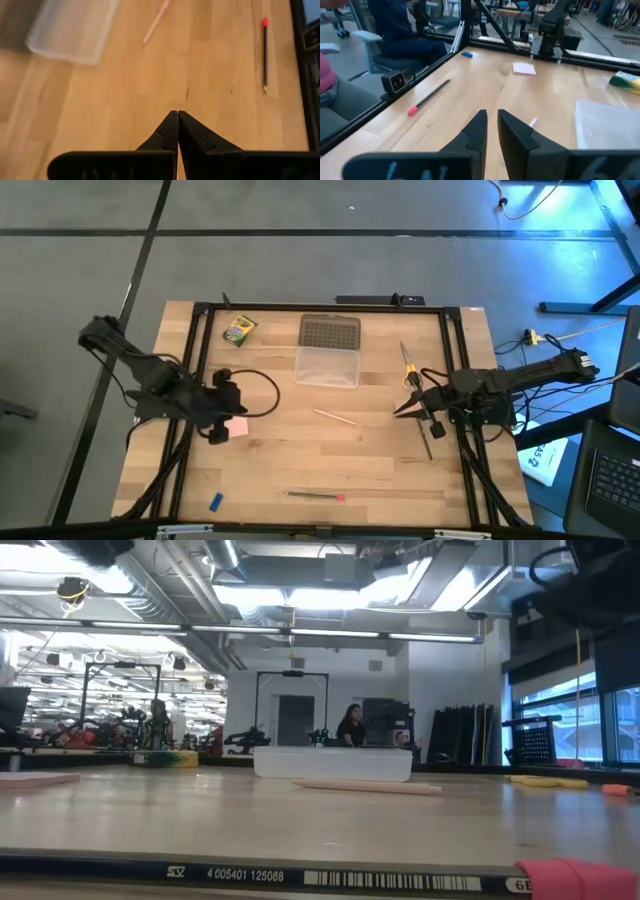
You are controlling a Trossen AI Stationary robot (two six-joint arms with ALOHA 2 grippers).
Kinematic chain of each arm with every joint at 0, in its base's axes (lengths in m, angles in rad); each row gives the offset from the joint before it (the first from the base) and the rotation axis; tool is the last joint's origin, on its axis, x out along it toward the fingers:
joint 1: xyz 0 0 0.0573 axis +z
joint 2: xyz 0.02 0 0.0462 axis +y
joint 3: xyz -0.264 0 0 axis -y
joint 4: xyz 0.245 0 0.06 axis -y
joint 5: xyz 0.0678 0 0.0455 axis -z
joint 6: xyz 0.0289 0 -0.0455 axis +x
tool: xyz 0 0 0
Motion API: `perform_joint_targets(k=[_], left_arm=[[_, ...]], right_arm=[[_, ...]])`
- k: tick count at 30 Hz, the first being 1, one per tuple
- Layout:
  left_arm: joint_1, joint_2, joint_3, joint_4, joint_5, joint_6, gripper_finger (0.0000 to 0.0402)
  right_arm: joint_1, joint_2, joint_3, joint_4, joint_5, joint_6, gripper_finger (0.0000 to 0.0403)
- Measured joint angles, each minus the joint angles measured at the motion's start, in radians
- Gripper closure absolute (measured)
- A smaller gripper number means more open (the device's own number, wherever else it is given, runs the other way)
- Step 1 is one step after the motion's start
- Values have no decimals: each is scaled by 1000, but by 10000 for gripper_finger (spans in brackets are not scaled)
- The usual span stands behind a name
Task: Pack school essentials
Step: Put the pink pen into the black supply box
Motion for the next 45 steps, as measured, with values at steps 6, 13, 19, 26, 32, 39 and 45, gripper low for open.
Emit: perform_joint_targets(k=[6,13,19,26,32,39,45], left_arm=[[6,67,0,68,44,-2,401],[6,116,1,163,47,64,401],[8,134,1,164,26,10,401],[41,133,1,154,13,-105,358],[70,133,1,154,14,-106,295],[93,133,1,171,-43,-22,269],[93,149,1,231,-100,54,270]], right_arm=[[0,0,66,-105,-2,0,353],[0,0,67,-122,-2,-5,353],[0,0,67,-132,-4,-7,353],[0,0,67,-136,-4,-4,353],[0,0,67,-136,-3,-4,353],[0,0,103,-191,19,50,353],[0,19,223,-329,41,76,353]])
